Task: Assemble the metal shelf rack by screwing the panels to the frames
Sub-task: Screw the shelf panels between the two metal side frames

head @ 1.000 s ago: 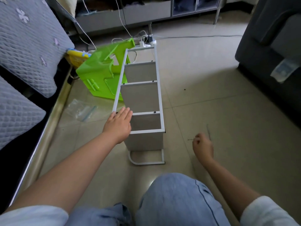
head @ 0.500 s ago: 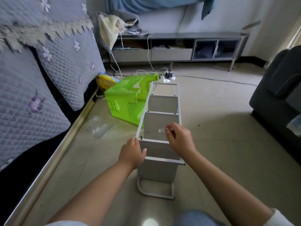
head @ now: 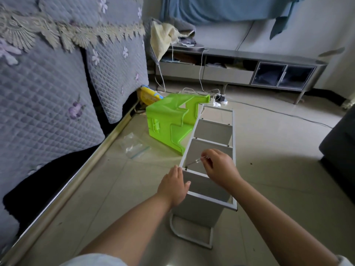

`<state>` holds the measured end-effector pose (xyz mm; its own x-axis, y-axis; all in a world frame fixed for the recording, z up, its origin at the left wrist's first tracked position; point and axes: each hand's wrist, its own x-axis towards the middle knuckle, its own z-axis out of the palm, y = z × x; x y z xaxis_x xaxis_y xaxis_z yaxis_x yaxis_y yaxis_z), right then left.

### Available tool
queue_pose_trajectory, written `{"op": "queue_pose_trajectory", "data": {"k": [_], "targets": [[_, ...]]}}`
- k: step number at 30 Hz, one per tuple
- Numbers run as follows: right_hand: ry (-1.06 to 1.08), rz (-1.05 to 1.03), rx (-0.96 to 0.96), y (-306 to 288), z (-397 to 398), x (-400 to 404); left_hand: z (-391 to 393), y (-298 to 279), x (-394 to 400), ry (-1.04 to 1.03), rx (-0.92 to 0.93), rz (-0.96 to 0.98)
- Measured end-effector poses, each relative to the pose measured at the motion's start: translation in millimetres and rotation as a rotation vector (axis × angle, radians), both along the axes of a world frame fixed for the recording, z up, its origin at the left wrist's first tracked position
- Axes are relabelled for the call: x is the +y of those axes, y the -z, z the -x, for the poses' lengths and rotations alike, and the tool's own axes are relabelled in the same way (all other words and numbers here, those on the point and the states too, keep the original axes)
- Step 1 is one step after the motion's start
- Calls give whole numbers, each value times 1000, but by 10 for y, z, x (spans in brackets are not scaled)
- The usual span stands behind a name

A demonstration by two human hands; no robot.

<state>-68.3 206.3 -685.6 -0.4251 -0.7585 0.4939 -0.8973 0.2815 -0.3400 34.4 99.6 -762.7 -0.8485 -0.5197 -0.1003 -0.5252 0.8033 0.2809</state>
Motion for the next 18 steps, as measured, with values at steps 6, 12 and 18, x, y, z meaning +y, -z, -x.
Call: {"op": "queue_pose_trajectory", "data": {"k": [6,12,18], "targets": [[11,-22,-11,15,3,-48,-32,-25,-41,19,-1,-72],[11,29,-6,3,55,-42,-36,-53,-33,25,-10,-79],[-11,-11,19,16,57,-40,-45,-75,-28,29,-20,-79]]}}
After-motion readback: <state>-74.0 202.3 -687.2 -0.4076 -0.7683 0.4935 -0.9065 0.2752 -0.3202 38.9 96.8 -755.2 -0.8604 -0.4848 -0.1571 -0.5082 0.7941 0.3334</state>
